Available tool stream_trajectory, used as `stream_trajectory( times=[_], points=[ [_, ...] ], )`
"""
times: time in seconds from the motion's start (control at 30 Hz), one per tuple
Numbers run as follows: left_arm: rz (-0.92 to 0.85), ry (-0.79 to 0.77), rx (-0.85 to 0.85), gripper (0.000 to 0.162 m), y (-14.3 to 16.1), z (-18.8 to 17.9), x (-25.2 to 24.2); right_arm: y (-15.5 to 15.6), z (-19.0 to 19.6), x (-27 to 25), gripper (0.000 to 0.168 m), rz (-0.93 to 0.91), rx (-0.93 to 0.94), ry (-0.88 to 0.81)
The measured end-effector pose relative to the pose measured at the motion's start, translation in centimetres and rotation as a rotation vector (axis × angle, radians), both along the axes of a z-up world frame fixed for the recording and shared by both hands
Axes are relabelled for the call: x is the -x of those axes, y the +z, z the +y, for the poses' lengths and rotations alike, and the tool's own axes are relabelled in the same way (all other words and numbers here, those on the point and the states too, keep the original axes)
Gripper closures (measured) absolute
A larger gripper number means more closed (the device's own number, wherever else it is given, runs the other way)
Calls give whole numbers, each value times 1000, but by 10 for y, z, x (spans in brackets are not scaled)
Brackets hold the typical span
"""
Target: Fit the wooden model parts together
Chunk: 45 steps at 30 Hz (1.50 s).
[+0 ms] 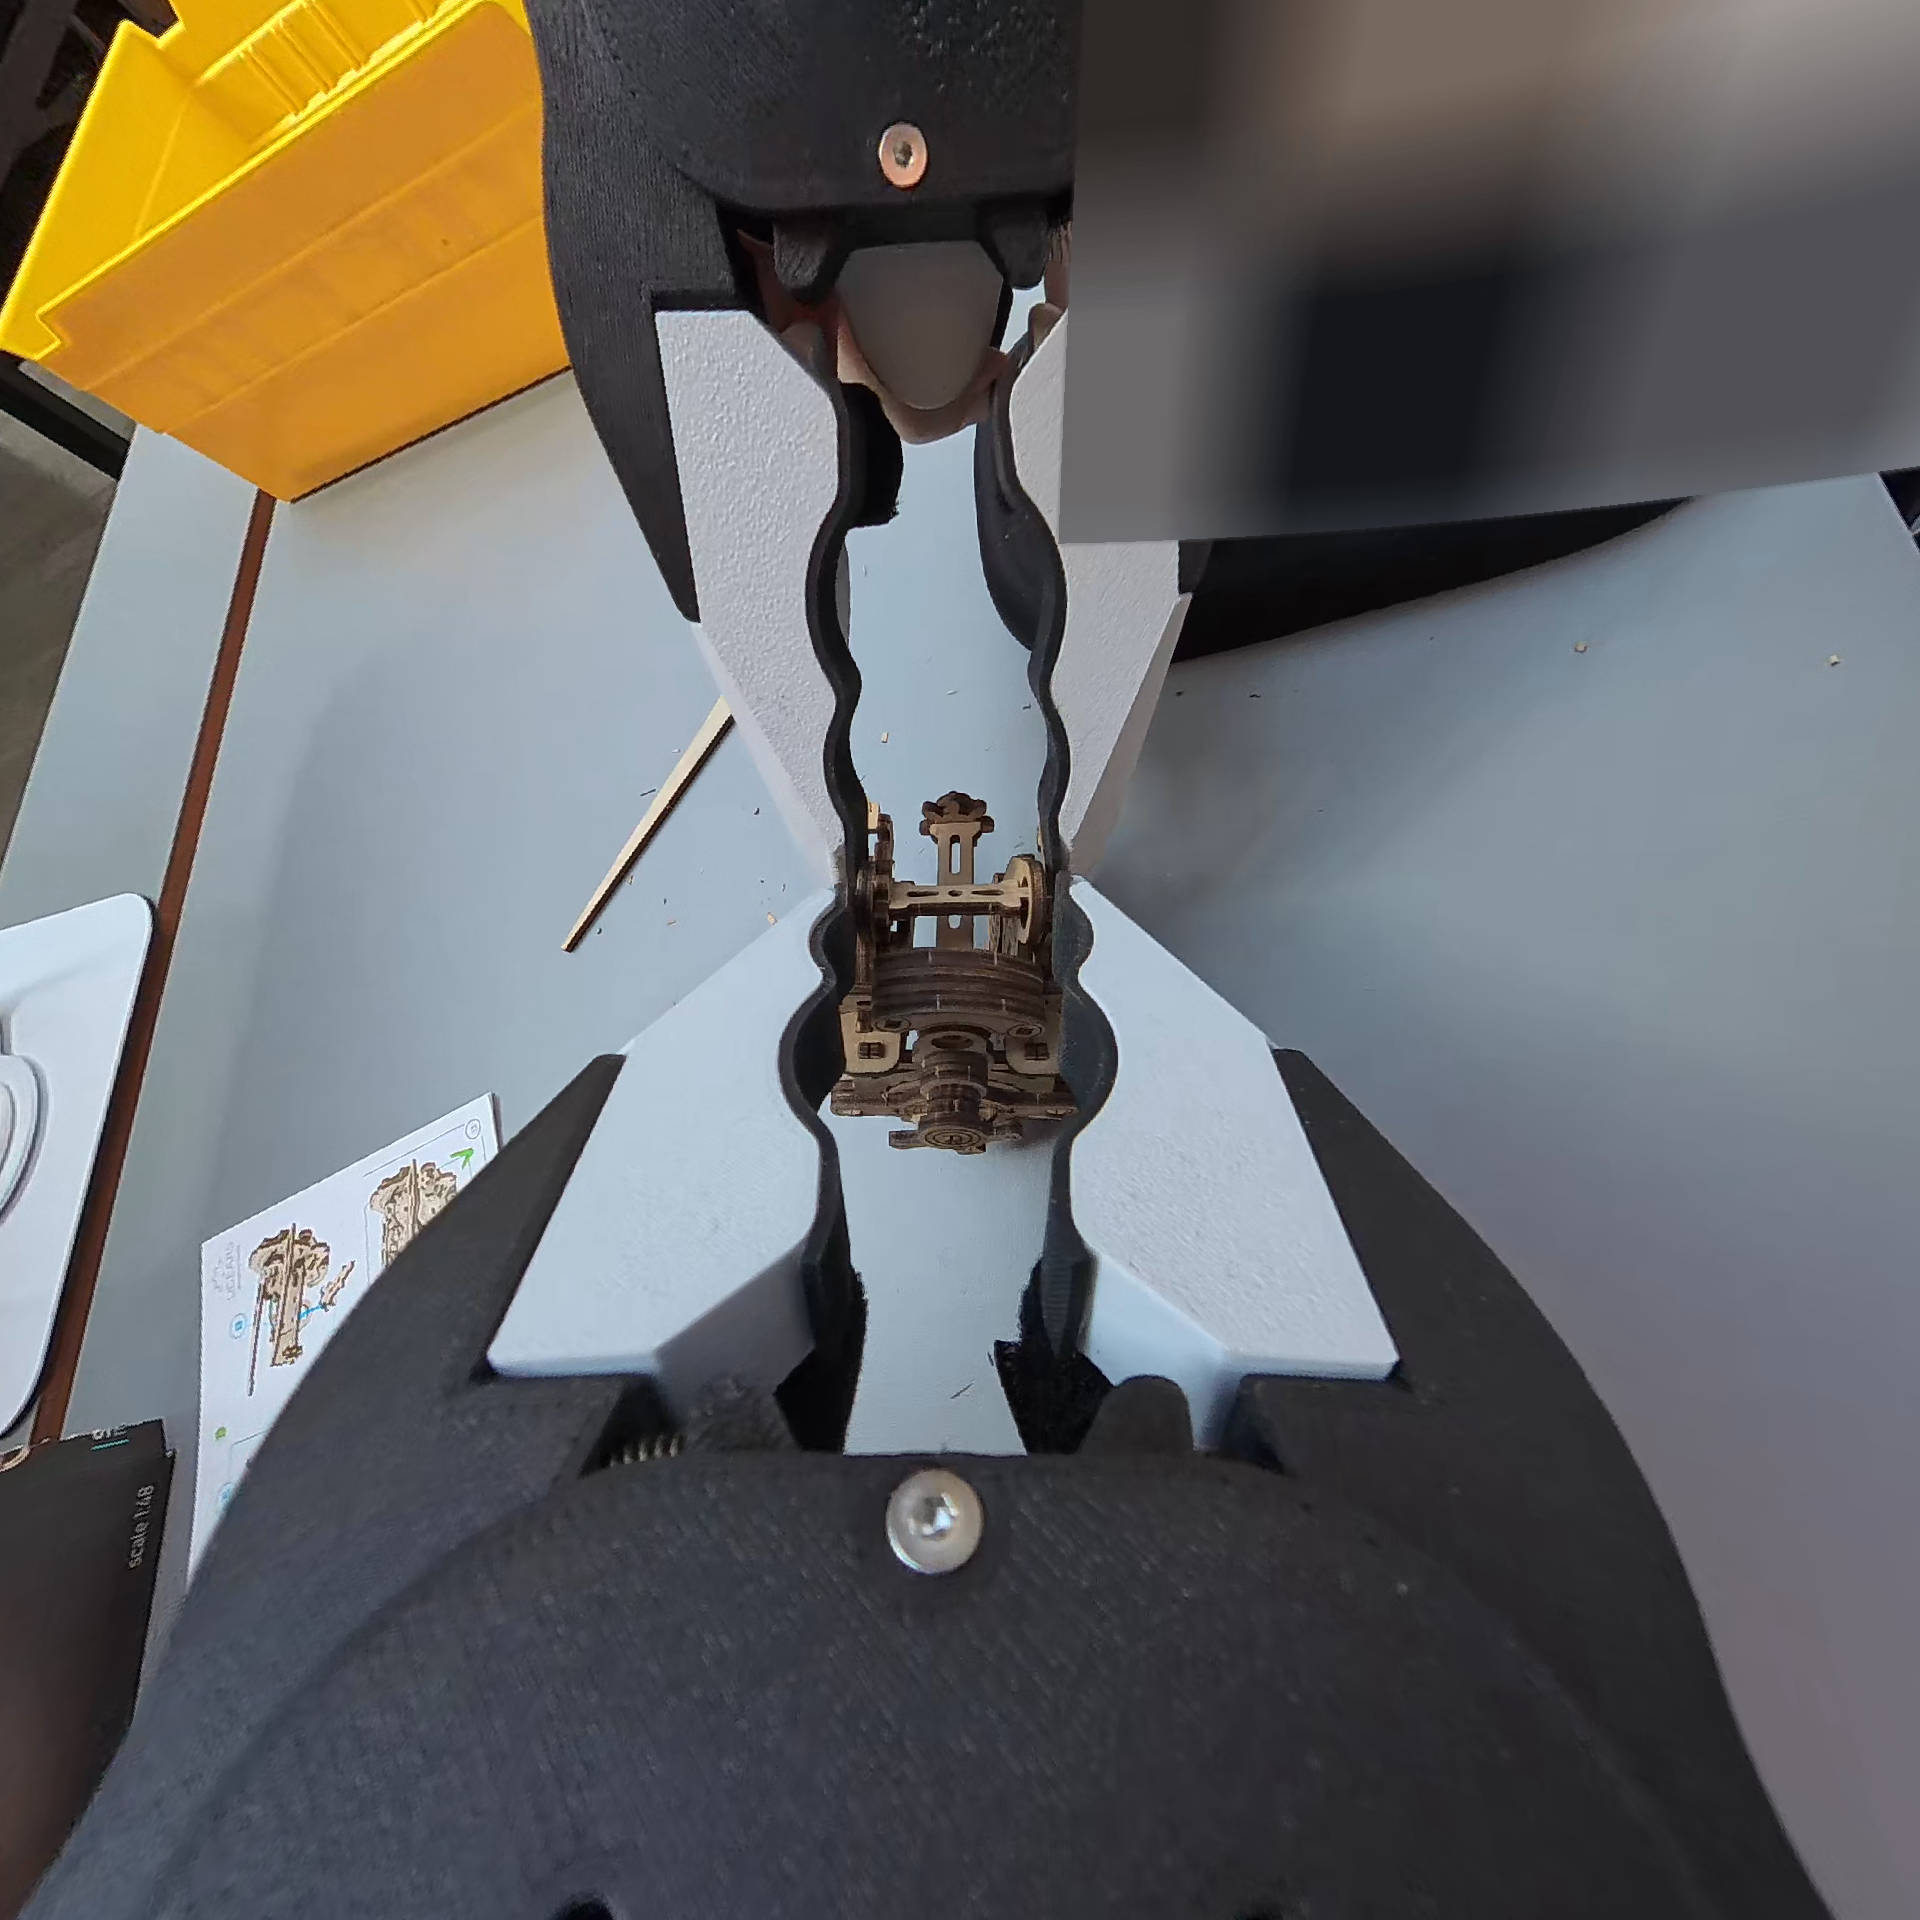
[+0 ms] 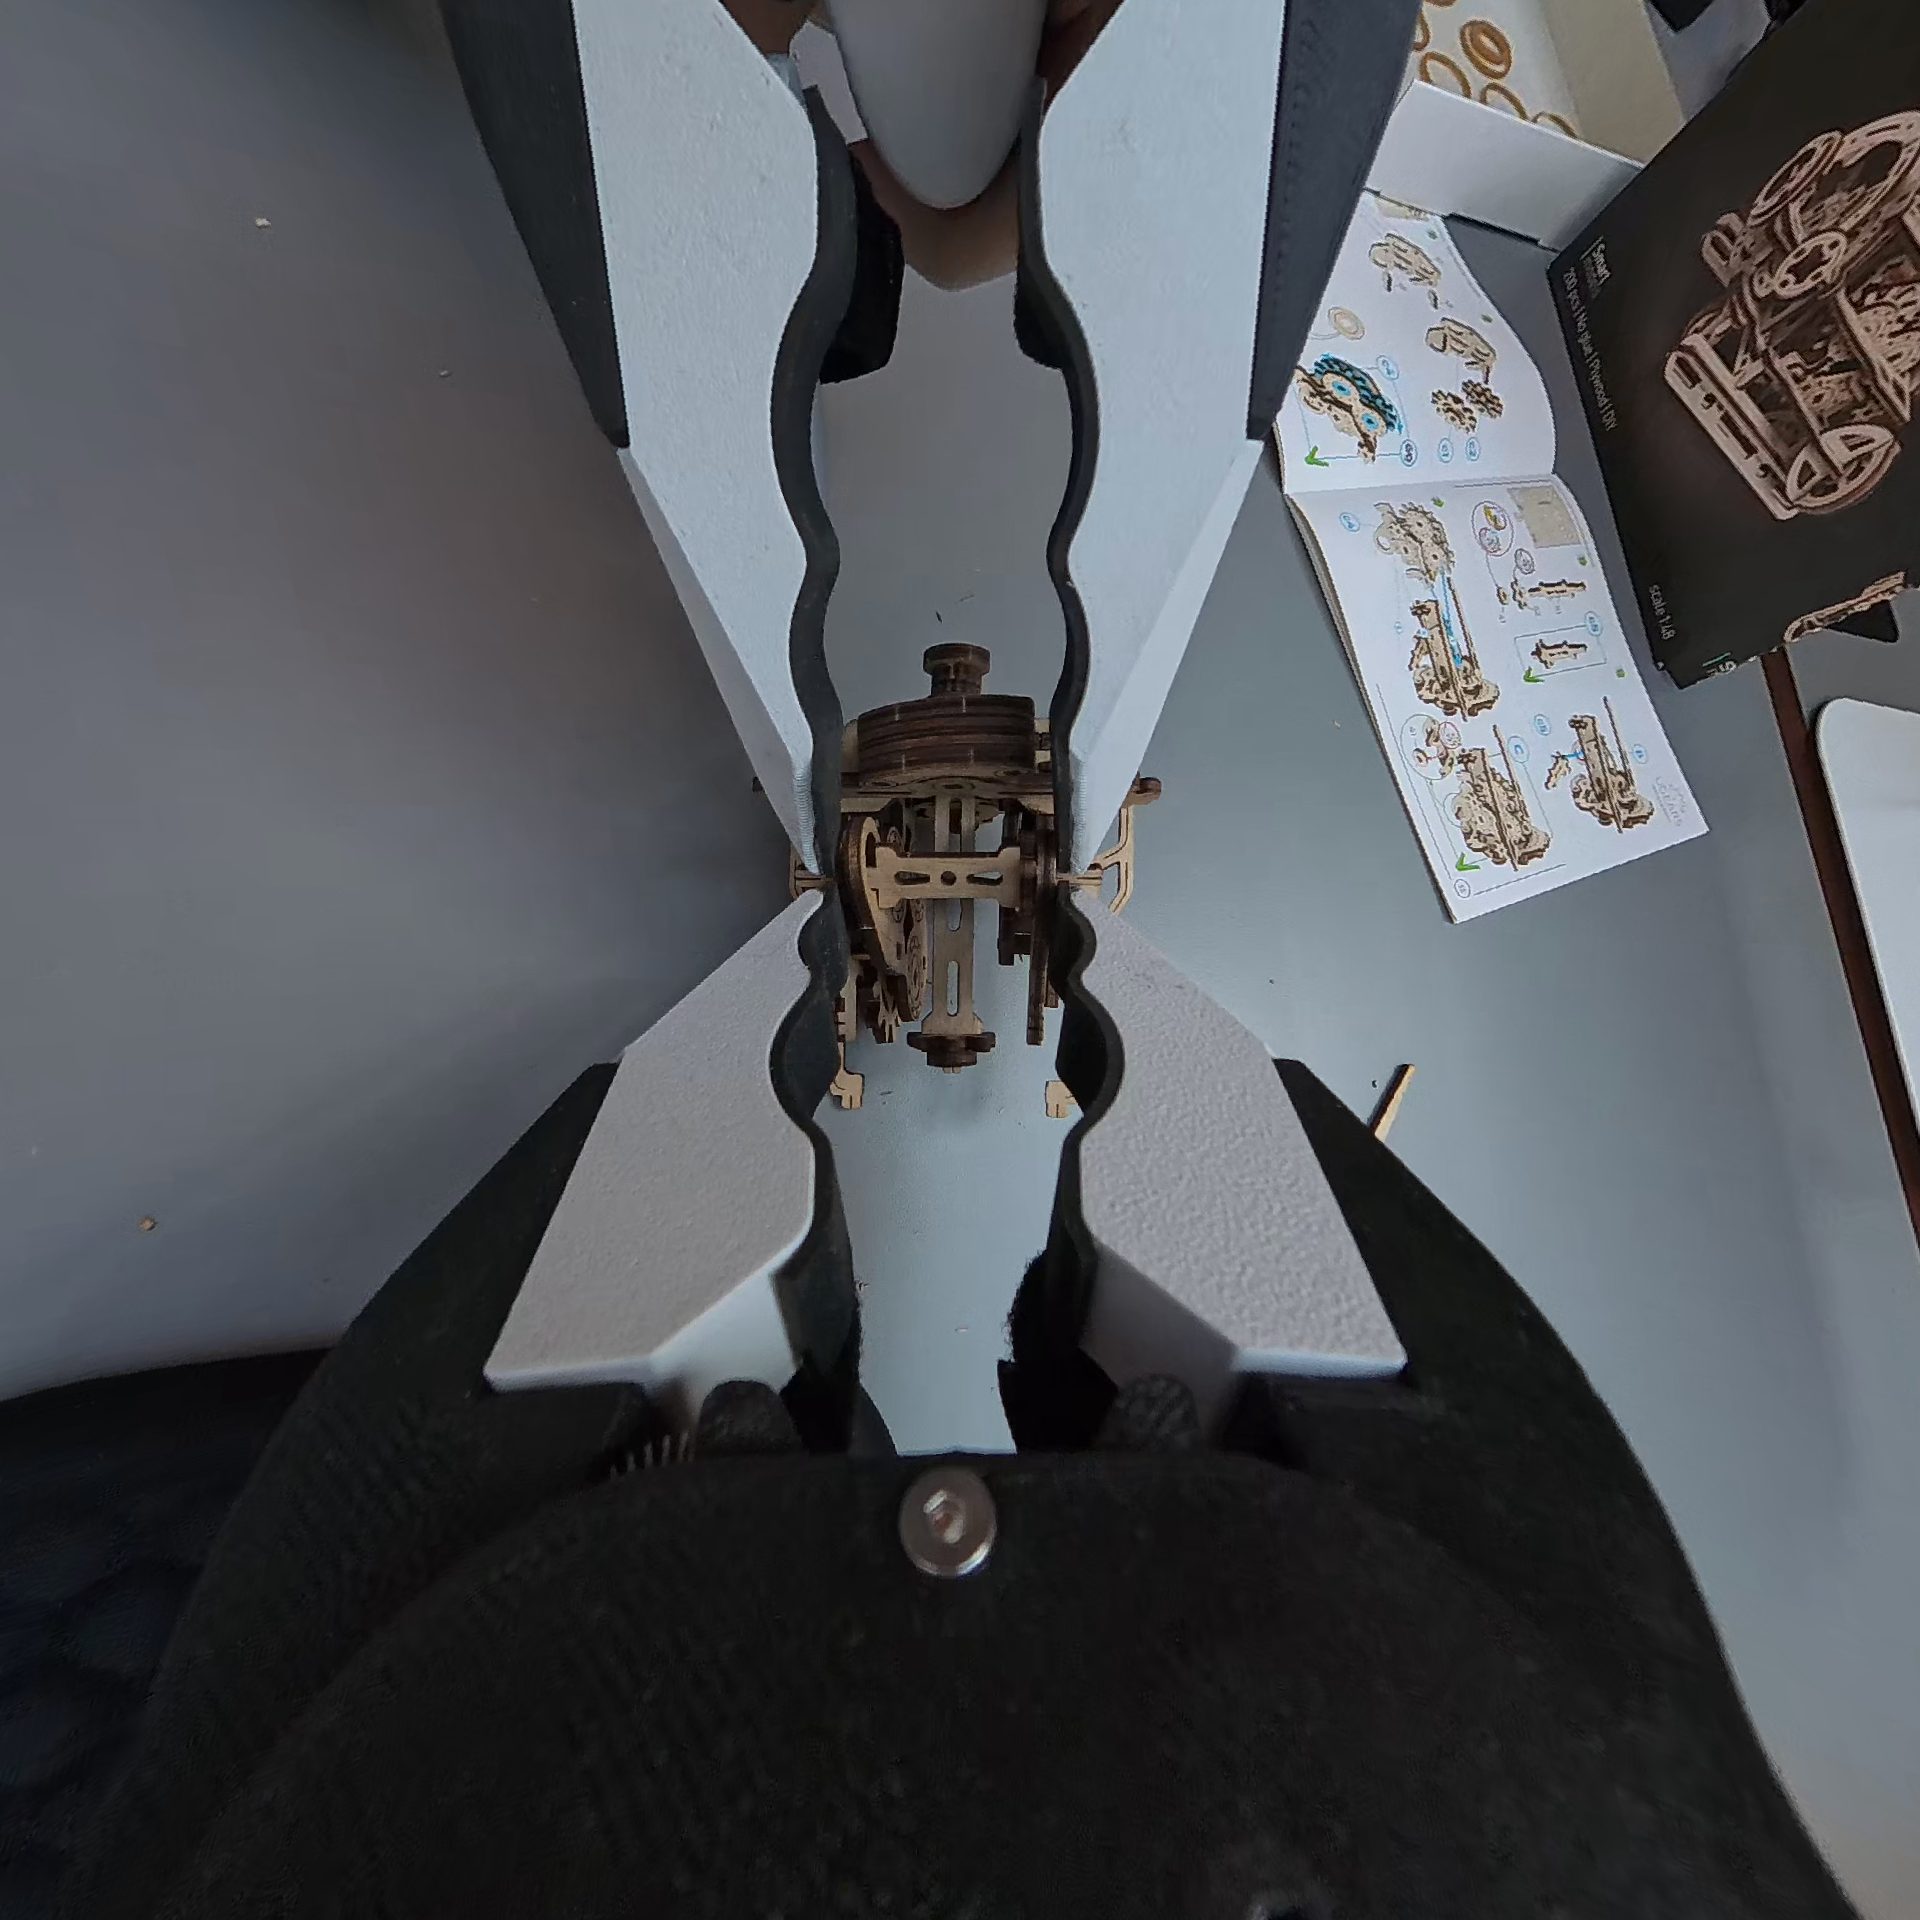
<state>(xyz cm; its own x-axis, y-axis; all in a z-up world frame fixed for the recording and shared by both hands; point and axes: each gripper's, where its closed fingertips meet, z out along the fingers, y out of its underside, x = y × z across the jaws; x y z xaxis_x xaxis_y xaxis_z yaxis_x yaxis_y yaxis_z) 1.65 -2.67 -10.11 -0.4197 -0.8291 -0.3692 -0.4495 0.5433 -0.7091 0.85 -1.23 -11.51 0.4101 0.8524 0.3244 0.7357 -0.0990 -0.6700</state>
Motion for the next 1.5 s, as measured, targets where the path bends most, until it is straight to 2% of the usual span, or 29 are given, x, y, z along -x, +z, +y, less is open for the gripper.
stream_trajectory(
  times=[0.93,1.1,1.2,1.3,1.43,1.5],
  points=[
    [-25,3,-36,127,1,1,-2,1,1,-2,132,9,-6,-5],
    [-28,15,39,126,2,0,-1,1,-1,-3,131,44,30,18],
    [-78,34,98,112,14,4,1,3,2,-11,131,90,49,6],
    [-136,64,228,108,30,11,2,10,4,-15,131,182,74,13],
    [-119,123,264,108,24,31,7,12,5,-19,131,252,104,21],
    [-96,131,333,106,19,33,7,8,8,-22,131,256,115,12]
  ],
)
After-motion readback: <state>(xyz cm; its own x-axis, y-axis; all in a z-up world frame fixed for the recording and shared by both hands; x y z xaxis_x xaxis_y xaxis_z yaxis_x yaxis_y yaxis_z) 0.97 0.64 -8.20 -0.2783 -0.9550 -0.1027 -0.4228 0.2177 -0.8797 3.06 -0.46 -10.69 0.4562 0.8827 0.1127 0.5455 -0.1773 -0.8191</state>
